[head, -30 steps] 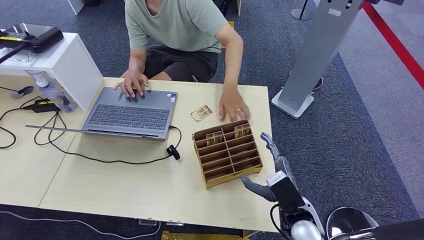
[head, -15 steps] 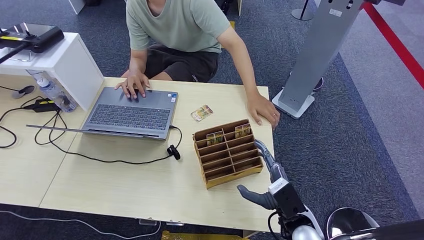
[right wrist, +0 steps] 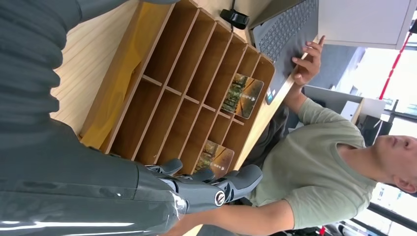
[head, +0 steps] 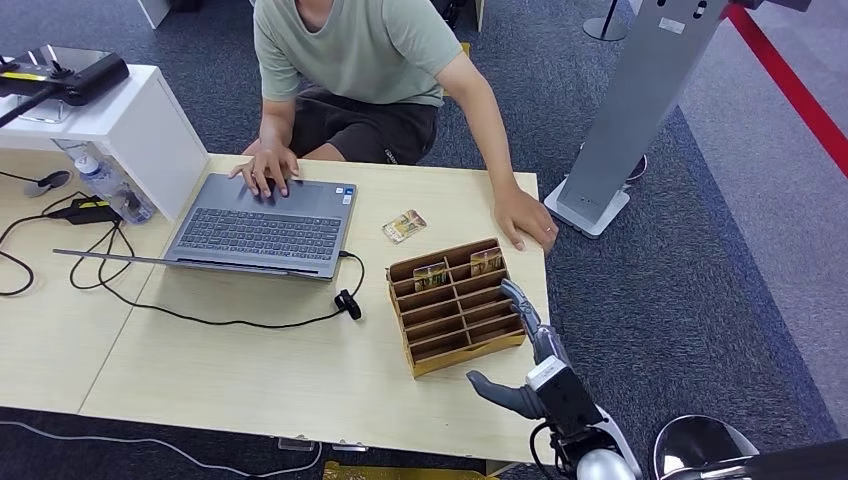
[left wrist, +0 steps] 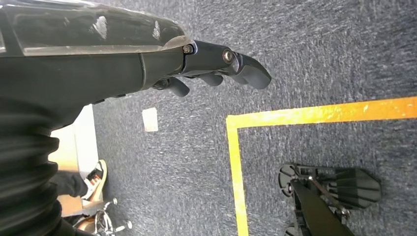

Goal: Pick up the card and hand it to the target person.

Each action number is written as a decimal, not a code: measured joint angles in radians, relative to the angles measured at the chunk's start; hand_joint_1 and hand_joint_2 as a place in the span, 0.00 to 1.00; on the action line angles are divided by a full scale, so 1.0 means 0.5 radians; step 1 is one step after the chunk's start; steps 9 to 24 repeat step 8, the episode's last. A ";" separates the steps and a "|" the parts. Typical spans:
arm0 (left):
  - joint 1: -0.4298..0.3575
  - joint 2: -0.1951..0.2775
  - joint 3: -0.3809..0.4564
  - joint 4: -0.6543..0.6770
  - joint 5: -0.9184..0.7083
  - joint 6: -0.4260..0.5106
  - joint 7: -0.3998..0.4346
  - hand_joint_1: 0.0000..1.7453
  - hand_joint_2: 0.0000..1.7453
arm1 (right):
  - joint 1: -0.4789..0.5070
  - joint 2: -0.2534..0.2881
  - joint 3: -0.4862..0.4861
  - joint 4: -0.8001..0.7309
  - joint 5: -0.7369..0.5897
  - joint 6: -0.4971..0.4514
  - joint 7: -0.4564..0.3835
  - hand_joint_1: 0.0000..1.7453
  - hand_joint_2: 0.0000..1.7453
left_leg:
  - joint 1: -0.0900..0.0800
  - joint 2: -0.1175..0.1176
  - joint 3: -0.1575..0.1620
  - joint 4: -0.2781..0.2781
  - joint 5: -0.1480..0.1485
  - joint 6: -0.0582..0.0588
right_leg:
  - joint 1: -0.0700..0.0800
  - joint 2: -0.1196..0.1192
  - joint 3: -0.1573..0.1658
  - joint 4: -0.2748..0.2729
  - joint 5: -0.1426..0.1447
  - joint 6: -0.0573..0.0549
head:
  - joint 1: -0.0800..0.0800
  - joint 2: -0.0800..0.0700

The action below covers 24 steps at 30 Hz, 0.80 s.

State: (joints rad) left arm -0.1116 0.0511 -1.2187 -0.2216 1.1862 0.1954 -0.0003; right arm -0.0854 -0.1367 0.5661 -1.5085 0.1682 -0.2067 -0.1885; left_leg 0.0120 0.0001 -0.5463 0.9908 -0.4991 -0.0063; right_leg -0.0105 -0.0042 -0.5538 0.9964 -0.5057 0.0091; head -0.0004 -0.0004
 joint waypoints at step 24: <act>0.000 0.009 0.003 0.000 0.016 0.015 -0.023 0.00 1.00 | -0.017 0.033 0.011 0.062 0.006 -0.034 -0.009 0.00 1.00 | 0.000 0.000 0.000 0.000 0.000 0.000 | 0.000 0.000 0.000 0.000 0.000 0.000 | -0.005 0.000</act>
